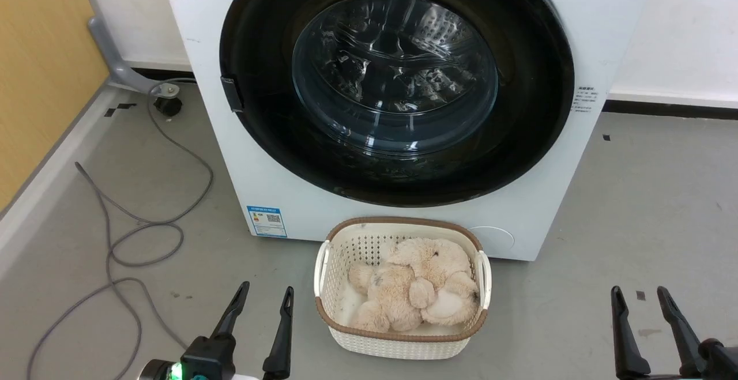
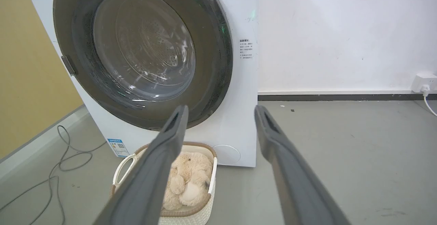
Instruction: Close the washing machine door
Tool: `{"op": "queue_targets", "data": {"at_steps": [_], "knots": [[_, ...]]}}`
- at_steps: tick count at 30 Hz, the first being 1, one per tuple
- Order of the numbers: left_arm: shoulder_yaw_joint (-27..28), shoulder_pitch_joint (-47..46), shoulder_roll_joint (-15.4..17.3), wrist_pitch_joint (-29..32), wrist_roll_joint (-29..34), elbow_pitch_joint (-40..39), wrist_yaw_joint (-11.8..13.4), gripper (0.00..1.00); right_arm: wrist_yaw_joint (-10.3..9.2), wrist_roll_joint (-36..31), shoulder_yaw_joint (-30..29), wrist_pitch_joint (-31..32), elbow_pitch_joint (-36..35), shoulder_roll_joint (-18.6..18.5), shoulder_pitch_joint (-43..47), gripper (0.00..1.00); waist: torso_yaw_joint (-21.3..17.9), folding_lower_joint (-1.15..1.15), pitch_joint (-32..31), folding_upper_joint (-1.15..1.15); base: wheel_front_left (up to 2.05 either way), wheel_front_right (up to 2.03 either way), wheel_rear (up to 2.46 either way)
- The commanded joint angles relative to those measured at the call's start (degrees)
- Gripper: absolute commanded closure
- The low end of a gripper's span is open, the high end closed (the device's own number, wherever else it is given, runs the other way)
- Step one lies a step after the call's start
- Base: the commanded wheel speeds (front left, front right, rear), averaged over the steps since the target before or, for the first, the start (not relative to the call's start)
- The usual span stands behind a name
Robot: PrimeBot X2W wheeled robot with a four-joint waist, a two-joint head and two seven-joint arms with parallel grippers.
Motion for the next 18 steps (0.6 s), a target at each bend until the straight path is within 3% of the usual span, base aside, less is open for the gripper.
{"op": "queue_targets", "data": {"at_steps": [1,12,13,18], "knots": [[0.0,0.6,0.1,-0.2,0.3,0.0,0.0,0.00,-0.04,0.0,0.0,0.1,-0.4,0.3,0.9,0.00,0.0,0.00,0.0,0.00,0.00,0.00,0.00],[-0.1,0.3,0.1,-0.2,0.6,-0.3,0.5,0.00,-0.04,0.0,0.4,0.0,0.0,0.5,0.6,0.00,0.2,0.00,0.1,0.00,0.00,0.00,0.00],[-0.2,0.0,0.0,0.0,0.4,-0.3,0.3,1.00,0.00,0.0,0.4,0.0,0.0,0.2,0.1,1.00,0.2,0.00,0.1,0.00,0.00,0.00,0.00],[-0.2,-0.1,0.0,0.2,0.5,-0.5,0.3,1.00,0.00,-0.1,0.4,0.1,0.0,0.2,0.0,1.00,0.2,0.00,0.1,0.00,0.00,0.00,0.00]]}}
